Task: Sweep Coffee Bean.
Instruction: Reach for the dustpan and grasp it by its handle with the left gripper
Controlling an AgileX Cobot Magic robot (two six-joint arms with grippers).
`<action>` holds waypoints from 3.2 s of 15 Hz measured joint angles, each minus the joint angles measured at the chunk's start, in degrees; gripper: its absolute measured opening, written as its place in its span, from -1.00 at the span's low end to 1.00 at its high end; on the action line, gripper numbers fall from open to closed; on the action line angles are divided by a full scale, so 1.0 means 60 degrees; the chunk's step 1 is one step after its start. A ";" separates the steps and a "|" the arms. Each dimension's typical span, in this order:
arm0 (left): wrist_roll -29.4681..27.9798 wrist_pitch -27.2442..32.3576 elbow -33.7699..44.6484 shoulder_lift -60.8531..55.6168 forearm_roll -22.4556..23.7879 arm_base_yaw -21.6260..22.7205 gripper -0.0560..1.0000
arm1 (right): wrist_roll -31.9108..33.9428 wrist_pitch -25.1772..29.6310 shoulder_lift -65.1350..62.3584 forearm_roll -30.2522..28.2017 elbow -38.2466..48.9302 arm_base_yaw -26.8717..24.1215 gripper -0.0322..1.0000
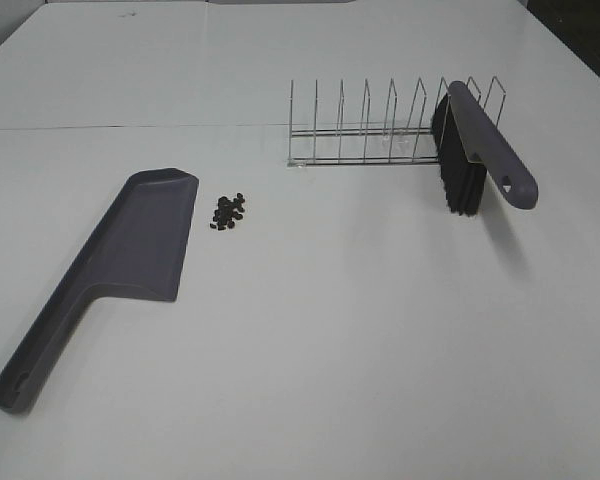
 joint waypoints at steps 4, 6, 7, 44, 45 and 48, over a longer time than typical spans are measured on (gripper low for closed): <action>0.0000 0.0000 0.0000 0.0000 0.0000 0.0000 0.23 | 0.0000 0.0000 0.0000 0.0000 0.0000 0.0000 0.68; 0.0000 0.0000 0.0000 0.0000 0.0000 0.0000 0.23 | 0.0000 0.0000 0.0000 0.0000 0.0000 0.0000 0.68; 0.0000 0.0000 0.0000 0.0000 0.0000 0.0000 0.23 | 0.0000 0.0000 0.0000 0.0000 0.0000 0.0000 0.68; 0.0000 0.0000 0.0000 0.0000 0.0000 0.0000 0.23 | 0.0000 0.0000 0.0000 0.0000 0.0000 0.0000 0.68; 0.0000 0.0000 0.0000 0.0000 0.0000 0.0000 0.23 | 0.0000 0.0000 0.0000 0.0000 0.0000 0.0000 0.68; 0.0000 0.0000 0.0000 0.0000 0.0000 0.0000 0.23 | 0.0000 0.0000 0.0000 0.0000 0.0000 0.0000 0.68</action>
